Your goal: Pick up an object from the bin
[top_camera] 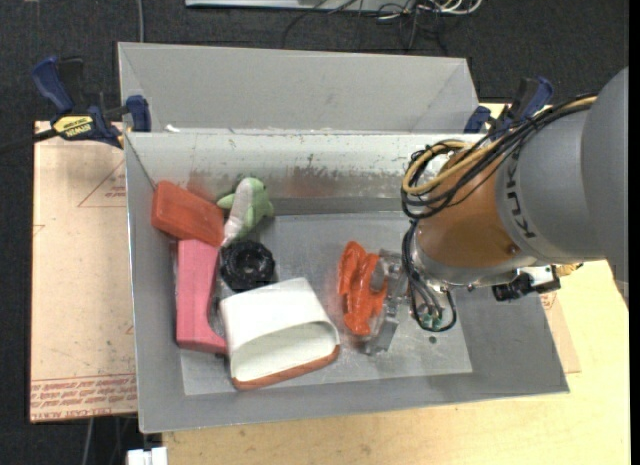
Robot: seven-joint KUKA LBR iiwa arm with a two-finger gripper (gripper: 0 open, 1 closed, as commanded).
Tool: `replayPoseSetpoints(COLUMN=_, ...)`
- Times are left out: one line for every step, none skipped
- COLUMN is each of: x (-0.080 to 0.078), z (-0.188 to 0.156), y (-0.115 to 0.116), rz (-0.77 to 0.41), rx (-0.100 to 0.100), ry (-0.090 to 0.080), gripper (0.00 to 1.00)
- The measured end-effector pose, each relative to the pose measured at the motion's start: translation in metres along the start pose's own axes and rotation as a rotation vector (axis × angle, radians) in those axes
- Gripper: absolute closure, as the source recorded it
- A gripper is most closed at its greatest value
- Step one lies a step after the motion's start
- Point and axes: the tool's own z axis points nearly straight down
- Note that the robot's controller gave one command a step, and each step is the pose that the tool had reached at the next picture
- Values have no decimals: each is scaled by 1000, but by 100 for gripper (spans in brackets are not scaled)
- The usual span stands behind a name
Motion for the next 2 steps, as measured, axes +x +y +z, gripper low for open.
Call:
replayPoseSetpoints(x=-26, z=1, y=13, rz=-353, rx=-4, ry=19, gripper=100)
replayPoseSetpoints(x=-26, z=1, y=13, rz=-353, rx=-4, ry=19, gripper=100)
